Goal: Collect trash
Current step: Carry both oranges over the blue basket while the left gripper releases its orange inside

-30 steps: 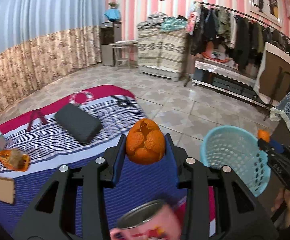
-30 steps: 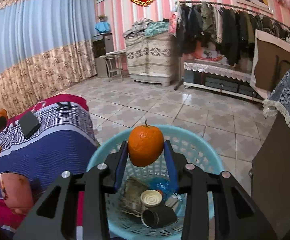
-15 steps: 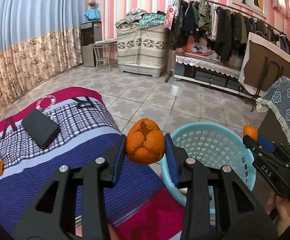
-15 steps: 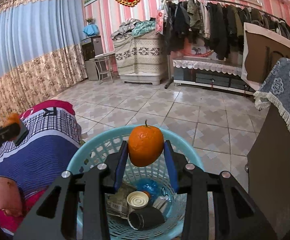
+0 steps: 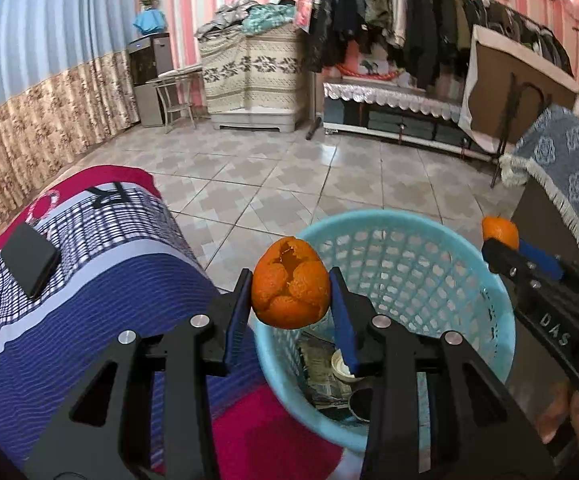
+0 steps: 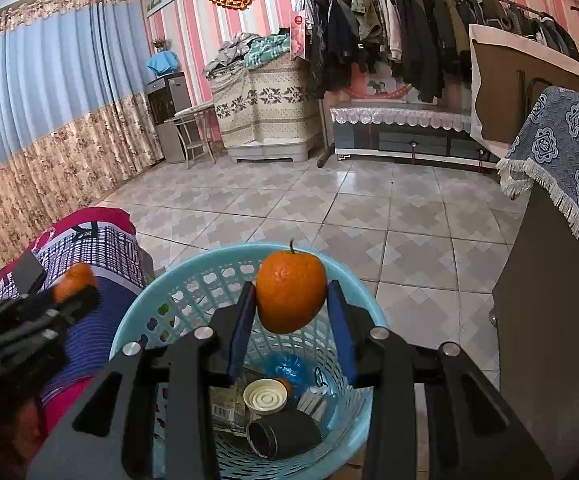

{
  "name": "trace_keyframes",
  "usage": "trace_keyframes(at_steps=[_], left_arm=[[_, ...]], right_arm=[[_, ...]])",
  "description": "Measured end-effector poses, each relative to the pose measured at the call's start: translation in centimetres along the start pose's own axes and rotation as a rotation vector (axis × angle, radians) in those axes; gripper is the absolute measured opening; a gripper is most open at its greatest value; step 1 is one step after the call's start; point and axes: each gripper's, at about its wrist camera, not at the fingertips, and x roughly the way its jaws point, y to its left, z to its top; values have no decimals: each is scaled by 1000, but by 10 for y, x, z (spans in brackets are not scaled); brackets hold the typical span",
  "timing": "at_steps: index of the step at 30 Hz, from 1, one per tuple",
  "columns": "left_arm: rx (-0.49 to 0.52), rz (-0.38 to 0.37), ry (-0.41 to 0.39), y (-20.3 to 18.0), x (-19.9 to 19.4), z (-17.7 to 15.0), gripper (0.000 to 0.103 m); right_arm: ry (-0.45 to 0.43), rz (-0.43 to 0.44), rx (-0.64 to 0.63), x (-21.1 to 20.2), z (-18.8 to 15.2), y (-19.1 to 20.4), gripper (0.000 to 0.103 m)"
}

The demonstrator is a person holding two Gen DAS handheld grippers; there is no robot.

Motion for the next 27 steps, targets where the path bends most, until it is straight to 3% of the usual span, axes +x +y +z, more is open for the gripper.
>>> trace_keyframes(at_steps=[4, 14, 19, 22, 24, 27], left_arm=[[11, -5, -2, -6, 10, -2, 39], [-28, 43, -32, 3, 9, 4, 83], [-53, 69, -41, 18, -1, 4, 87], [-57, 98, -65, 27, -12, 3, 93], [-66, 104, -73, 34, -17, 2, 93], [-89, 107, -68, 43, -24, 4, 94]], right_arm=[[10, -21, 0, 3, -2, -3, 37], [29, -5, -29, 9, -4, 9, 37], [29, -7, -45, 10, -4, 15, 37], [13, -11, -51, 8, -3, 20, 42], [-6, -15, -61, 6, -3, 25, 62], [-22, -25, -79, 3, -1, 30, 72]])
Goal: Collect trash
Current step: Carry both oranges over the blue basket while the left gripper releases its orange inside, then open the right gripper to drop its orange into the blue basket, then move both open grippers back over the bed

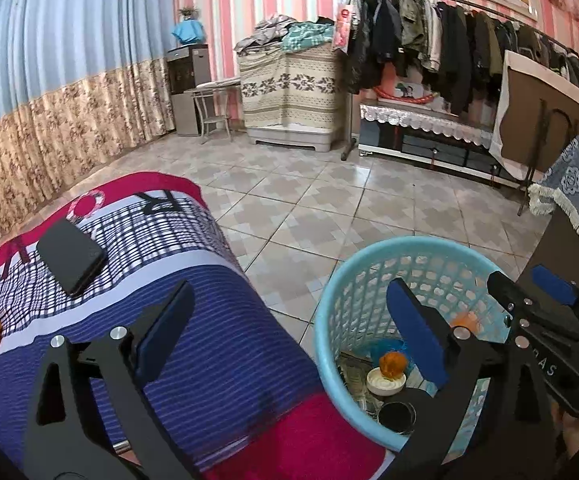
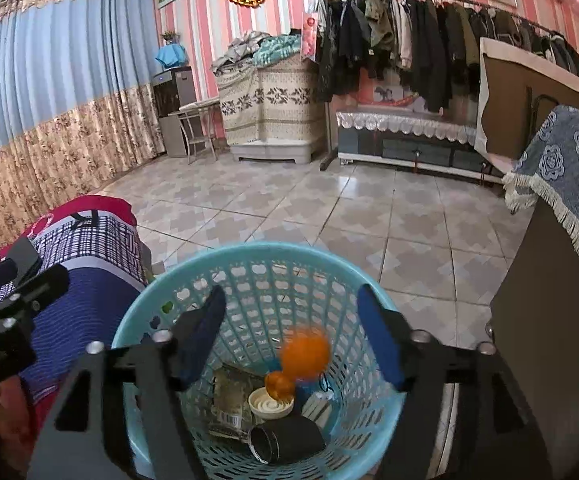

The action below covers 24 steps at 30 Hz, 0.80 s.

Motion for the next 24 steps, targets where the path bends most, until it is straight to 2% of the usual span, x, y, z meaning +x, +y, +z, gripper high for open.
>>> trace_keyframes(at_steps=[1, 3, 8, 17, 24], left_arm=[[-7, -1, 0, 3, -2, 0, 94], [-22, 1, -7, 11, -7, 1, 94], [-49, 9, -21, 28, -19, 1, 96], [-72, 47, -39, 60, -43, -3, 97], [-102, 108, -54, 104, -67, -11, 97]], right_arm=[[-7, -2, -4, -1, 0, 1, 74], [-21, -2, -8, -4, 2, 3, 84], [-27, 6, -12, -7, 3, 7, 90], [-38, 38, -20, -16, 2, 25, 94], [-55, 86, -73, -30, 1, 63, 95]])
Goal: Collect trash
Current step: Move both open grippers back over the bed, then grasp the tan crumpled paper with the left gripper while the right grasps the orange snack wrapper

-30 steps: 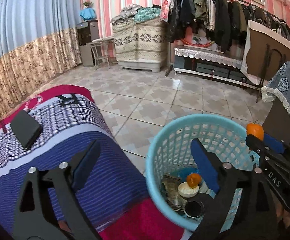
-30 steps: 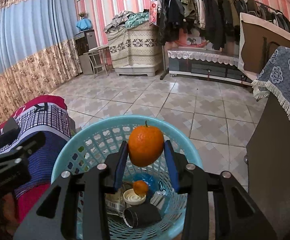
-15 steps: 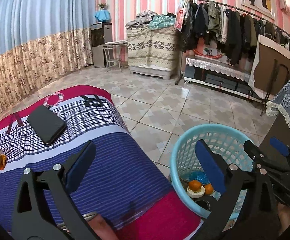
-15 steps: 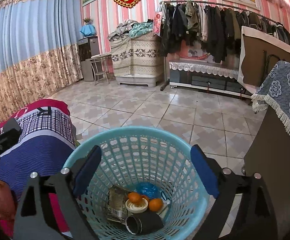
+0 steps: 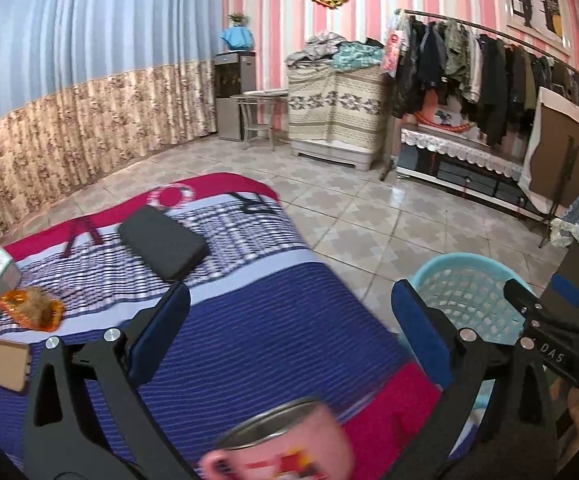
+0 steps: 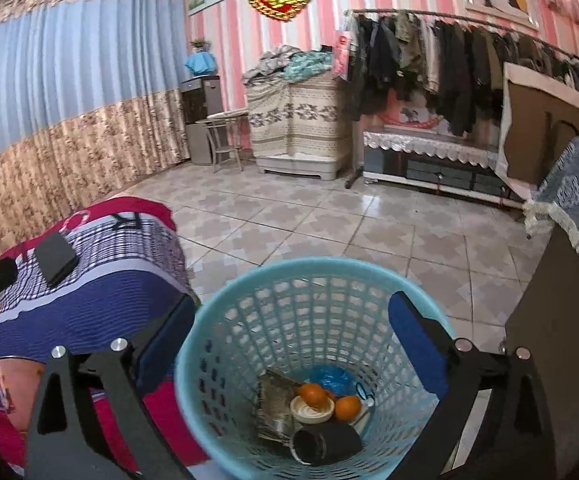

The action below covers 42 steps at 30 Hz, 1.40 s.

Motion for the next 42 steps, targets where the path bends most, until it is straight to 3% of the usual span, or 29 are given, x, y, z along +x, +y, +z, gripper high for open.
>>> trace_keyframes(at_steps=[10, 16, 20, 24, 28, 36, 42], left_arm=[[-31, 151, -6, 92, -31, -16, 97], [-60, 221, 20, 145, -40, -34, 97], [-98, 256, 48, 176, -40, -46, 97], [-112, 298, 60, 196, -40, -56, 97], [-129, 325, 78, 215, -38, -64, 97], [-158, 372, 109, 251, -32, -81, 97], [-184, 400, 136, 277, -17, -85, 97]], right_arm=[[-25, 134, -28, -22, 2, 62, 97], [-30, 176, -117, -29, -2, 104, 97], [-51, 249, -136, -44, -3, 133, 97], [-57, 307, -160, -55, -8, 160, 97], [-65, 312, -197, -57, -17, 182, 97], [-15, 366, -197, -43, -25, 217, 97], [28, 384, -270, -30, -38, 254, 97]])
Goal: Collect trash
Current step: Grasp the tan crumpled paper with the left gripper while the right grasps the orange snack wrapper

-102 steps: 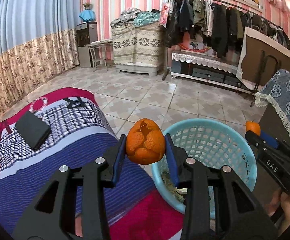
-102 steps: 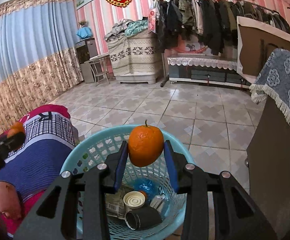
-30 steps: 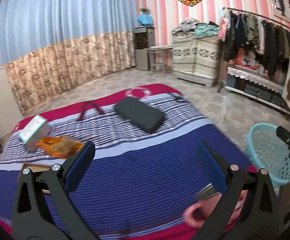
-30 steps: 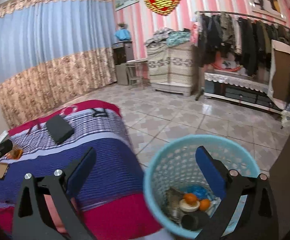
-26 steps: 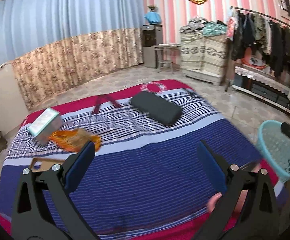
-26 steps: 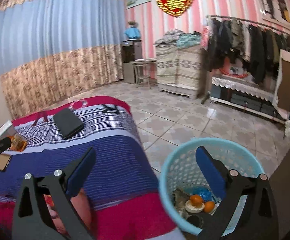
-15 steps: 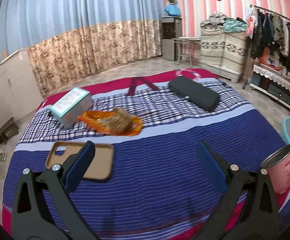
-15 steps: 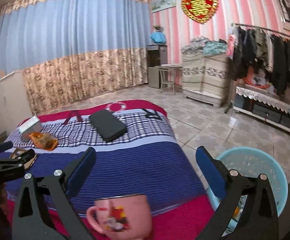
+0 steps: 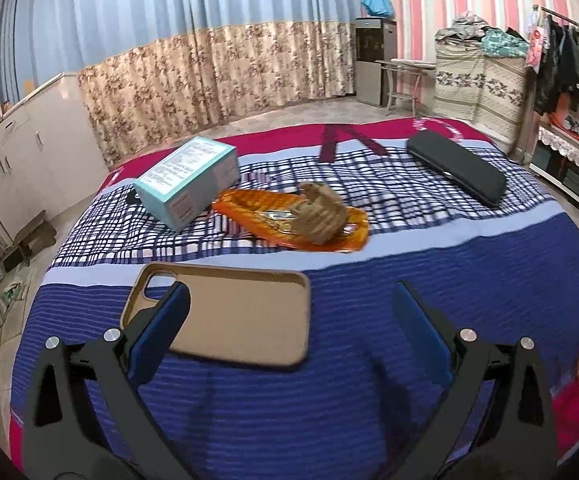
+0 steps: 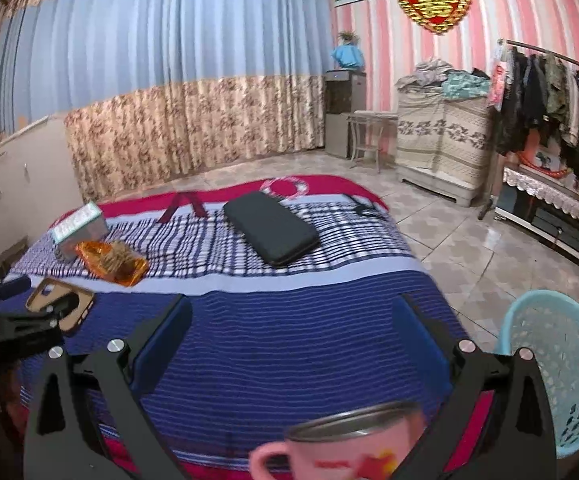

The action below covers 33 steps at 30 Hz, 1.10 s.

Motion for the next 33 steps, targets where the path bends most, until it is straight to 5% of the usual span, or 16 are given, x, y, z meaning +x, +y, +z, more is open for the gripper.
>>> trace_keyframes(at_steps=[11, 13, 17, 18, 28, 33], left_arm=[[0, 14, 26, -7, 58, 39, 97], [15, 1, 39, -15, 69, 44, 88], [85, -19, 85, -30, 94, 48, 50], [85, -26, 97, -30, 97, 47, 49], [31, 45, -45, 41, 32, 15, 48], [-139, 56, -42, 95, 35, 3, 48]], right_arm=[[62, 1, -46, 31, -5, 22, 97], [71, 0, -51, 33, -6, 24, 97], [79, 0, -66, 36, -7, 30, 97], [81, 4, -69, 36, -8, 31, 97], [80, 50, -107, 30, -11, 60, 97], [128, 81, -134, 45, -13, 85, 97]])
